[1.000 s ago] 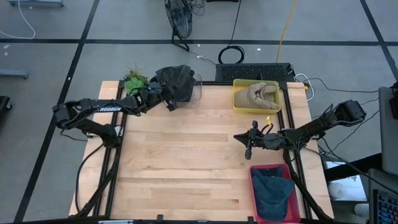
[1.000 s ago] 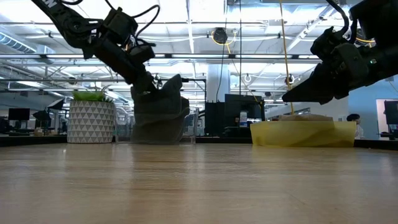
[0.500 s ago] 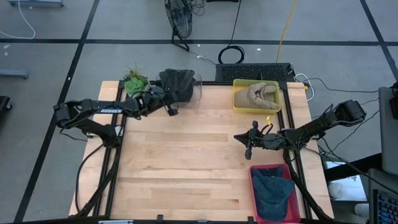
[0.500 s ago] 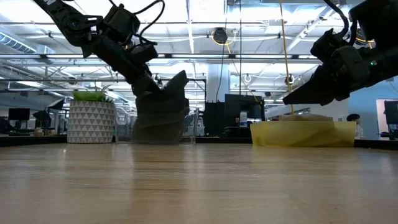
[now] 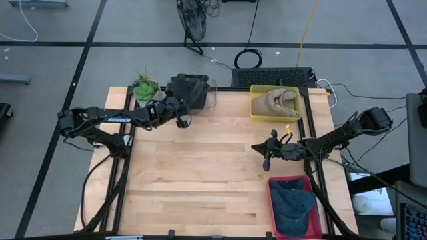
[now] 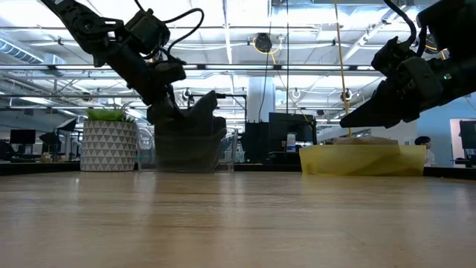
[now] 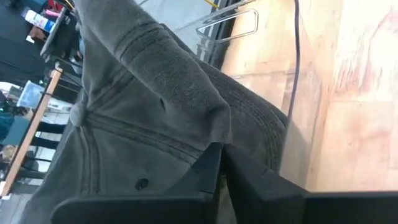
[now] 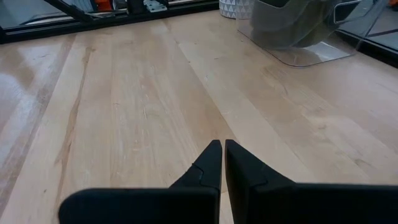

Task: Pick & Place hat
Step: Put the black cap into the transparent bin

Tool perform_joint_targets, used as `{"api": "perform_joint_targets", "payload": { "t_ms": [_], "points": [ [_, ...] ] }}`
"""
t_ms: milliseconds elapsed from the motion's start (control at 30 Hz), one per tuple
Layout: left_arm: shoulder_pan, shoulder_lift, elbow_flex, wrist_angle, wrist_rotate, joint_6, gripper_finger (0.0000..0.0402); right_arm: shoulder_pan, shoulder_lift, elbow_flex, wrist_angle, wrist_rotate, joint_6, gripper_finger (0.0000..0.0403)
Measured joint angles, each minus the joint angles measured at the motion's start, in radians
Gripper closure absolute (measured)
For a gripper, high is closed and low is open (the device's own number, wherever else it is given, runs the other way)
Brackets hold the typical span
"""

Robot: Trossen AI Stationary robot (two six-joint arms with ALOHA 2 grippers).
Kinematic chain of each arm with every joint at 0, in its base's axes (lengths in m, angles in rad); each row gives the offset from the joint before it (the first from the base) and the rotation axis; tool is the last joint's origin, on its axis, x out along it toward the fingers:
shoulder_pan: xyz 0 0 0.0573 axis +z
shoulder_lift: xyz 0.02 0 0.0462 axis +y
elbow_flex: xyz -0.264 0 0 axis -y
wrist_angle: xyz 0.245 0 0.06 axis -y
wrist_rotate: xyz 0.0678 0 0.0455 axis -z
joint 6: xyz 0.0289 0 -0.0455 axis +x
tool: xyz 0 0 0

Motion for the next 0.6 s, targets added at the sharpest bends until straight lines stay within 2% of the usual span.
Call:
{"api": "perform_joint_targets", "payload": {
  "t_ms": [300,433,600],
  "points": [
    [0.000,0.000,0.000,0.008,0.069,-0.054,0.0343,0.000,0.000,0.000,0.000,0.000,0.000,0.0403],
    [-0.001,0.000,0.000,0.022,0.058,-0.053,0.0329,0.000,0.000,0.000,0.000,0.000,0.000,0.0403],
    [-0.017,0.000,0.000,0.102,-0.008,-0.046,0.0319,0.000,0.000,0.000,0.000,0.000,0.000,0.0403]
  ]
}}
